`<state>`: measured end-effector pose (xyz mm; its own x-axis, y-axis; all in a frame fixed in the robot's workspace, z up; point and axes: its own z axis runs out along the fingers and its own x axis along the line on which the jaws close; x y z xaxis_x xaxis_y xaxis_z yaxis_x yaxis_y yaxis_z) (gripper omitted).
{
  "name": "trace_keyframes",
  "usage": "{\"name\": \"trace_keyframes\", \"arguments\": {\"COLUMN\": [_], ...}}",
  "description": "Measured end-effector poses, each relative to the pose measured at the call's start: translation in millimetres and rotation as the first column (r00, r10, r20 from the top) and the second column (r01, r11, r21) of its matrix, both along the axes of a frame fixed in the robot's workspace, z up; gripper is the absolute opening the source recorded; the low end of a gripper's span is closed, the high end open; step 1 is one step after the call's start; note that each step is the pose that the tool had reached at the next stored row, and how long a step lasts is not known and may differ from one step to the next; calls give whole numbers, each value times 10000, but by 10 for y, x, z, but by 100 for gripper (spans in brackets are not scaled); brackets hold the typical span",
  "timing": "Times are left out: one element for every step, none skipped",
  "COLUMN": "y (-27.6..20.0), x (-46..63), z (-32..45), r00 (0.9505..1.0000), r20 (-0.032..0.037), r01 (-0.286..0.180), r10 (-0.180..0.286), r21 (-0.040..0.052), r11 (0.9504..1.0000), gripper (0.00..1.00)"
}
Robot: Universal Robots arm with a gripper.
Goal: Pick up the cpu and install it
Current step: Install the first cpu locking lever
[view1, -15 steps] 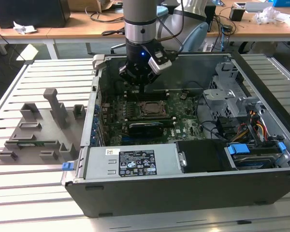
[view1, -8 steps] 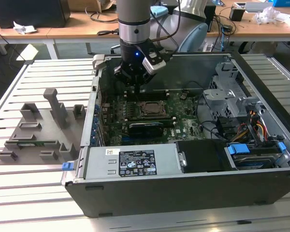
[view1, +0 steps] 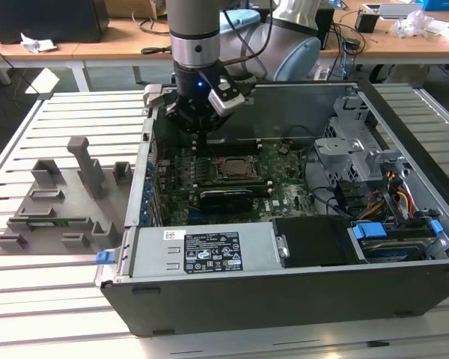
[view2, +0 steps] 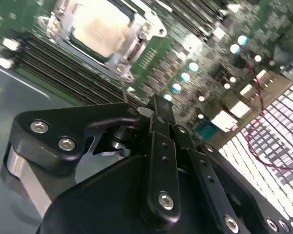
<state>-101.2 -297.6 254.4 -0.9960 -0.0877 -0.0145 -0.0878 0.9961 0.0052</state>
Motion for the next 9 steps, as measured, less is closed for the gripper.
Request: {"name": "trace_keyframes", "arguments": {"y": [7, 23, 55, 97, 123, 128, 129, 129, 129], "x": [-29, -38, -39, -39, -34, 5, 64, 88, 125], "z": [0, 0, 0, 0, 0, 0, 0, 0, 0], "r00": [10000, 10000, 10000, 10000, 10000, 10000, 10000, 10000, 10000], "r20": [0, 0, 0, 1, 0, -1, -4, -9, -17], "r01": [0, 2, 3, 3, 3, 1, 3, 3, 2], "r10": [0, -2, -3, -3, -3, -1, -3, -3, -2], "r21": [-1, 0, 0, 0, 0, 0, 0, 1, 1], "r11": [10000, 10000, 10000, 10000, 10000, 10000, 10000, 10000, 10000], "gripper": [11, 11, 11, 11, 11, 11, 11, 11, 11]}}
